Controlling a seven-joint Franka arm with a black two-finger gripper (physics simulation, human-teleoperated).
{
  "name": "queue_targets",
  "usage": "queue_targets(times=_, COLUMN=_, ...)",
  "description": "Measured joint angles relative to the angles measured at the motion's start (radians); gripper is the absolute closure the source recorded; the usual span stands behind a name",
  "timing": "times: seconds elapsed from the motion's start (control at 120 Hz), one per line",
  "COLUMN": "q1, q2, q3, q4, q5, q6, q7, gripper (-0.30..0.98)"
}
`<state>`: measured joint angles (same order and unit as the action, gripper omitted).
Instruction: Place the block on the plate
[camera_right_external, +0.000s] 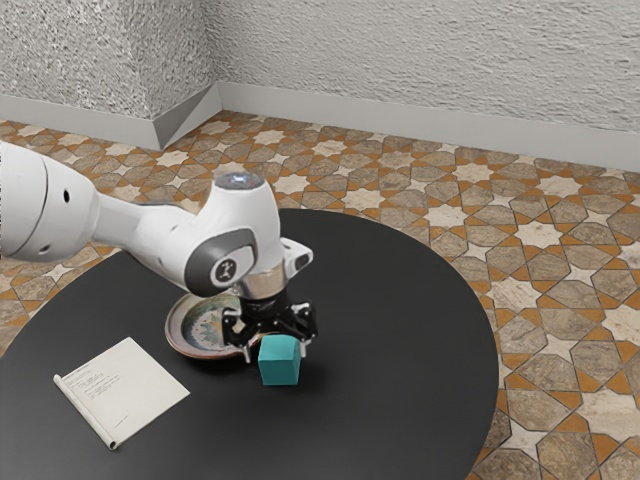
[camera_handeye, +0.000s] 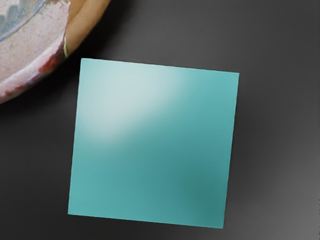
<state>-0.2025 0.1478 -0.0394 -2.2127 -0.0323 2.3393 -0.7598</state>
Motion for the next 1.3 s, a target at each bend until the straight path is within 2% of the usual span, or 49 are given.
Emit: queue_targets(times=1.3, q1=0.045, q2=0.111, q3=0.001, q4=0.062, q5=0.000, q6=0.038, q7=0.084, gripper=0.00)
